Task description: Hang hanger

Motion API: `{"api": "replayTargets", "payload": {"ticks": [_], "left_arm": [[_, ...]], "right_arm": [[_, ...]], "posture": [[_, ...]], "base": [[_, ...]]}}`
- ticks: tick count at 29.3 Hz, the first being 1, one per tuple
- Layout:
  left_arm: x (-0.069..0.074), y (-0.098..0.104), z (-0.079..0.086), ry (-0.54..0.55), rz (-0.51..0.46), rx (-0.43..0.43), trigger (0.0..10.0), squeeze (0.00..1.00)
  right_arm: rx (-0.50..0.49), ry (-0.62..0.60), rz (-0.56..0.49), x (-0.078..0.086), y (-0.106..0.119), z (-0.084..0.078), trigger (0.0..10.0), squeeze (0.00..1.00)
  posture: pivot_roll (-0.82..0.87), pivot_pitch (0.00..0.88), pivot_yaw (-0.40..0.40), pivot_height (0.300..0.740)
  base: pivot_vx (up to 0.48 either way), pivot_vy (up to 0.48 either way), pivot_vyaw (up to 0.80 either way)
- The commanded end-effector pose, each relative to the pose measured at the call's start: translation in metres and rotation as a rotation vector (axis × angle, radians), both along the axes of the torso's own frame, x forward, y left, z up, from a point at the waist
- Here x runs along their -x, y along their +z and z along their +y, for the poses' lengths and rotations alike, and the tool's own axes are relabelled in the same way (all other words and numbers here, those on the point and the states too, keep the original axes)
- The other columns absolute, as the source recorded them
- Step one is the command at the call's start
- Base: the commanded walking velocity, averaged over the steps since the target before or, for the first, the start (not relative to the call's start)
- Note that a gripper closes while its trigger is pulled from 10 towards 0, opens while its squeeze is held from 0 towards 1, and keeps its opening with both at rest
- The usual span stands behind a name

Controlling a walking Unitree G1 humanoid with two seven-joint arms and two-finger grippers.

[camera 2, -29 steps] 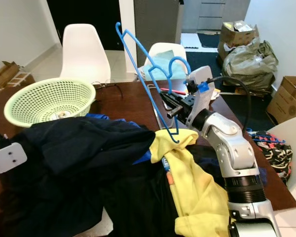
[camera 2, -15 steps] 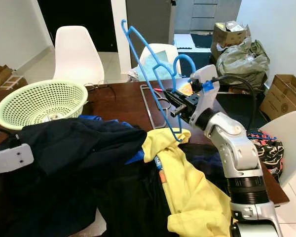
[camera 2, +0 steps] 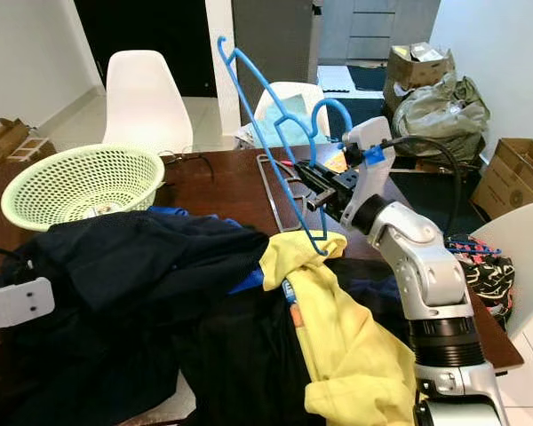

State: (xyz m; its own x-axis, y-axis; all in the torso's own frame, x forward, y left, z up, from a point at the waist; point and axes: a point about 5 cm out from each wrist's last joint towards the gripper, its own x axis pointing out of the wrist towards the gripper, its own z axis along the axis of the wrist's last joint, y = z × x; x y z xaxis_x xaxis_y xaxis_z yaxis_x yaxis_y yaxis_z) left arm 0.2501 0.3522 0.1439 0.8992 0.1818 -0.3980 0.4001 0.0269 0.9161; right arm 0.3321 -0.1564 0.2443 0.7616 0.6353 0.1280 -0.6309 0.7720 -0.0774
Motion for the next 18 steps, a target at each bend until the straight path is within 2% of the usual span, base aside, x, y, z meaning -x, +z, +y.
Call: {"api": "replayTargets", "payload": {"ticks": [1,9,11,16,17,18], "left_arm": [[0.001,0.001,0.003,-0.006,0.031,-0.03,10.0,0.0],[0.002,0.005,0.013,0.003,0.034,-0.07,10.0,0.0],[-0.003,0.009,0.018,0.01,-0.021,-0.088,10.0,0.0],[-0.008,0.012,0.017,-0.005,-0.064,-0.076,10.0,0.0],[-0.01,0.013,0.016,-0.012,-0.075,-0.075,9.1,0.0],[-0.011,0.013,0.015,-0.017,-0.082,-0.075,9.1,0.0]], "right_arm": [[0.005,0.0,0.002,0.001,-0.002,0.0,10.0,0.0],[-0.001,-0.01,0.007,0.003,-0.004,0.0,10.0,0.0],[-0.003,-0.013,0.005,0.004,-0.004,0.0,10.0,0.0],[-0.002,-0.016,0.002,0.005,-0.003,-0.001,10.0,0.0],[-0.002,-0.017,0.002,0.005,-0.003,-0.001,10.0,0.0],[-0.002,-0.018,0.001,0.005,-0.003,-0.001,10.0,0.0]], "posture": [[-0.02,0.0,0.007,0.74],[-0.01,0.0,0.015,0.74],[-0.02,0.0,0.018,0.74],[-0.02,0.0,0.019,0.74],[-0.02,0.0,0.021,0.74],[-0.02,0.0,0.021,0.74]], "base": [[0.0,0.0,0.0],[0.0,0.0,0.0],[0.0,0.0,0.0],[0.0,0.0,0.0],[0.0,0.0,0.0],[0.0,0.0,0.0]]}}
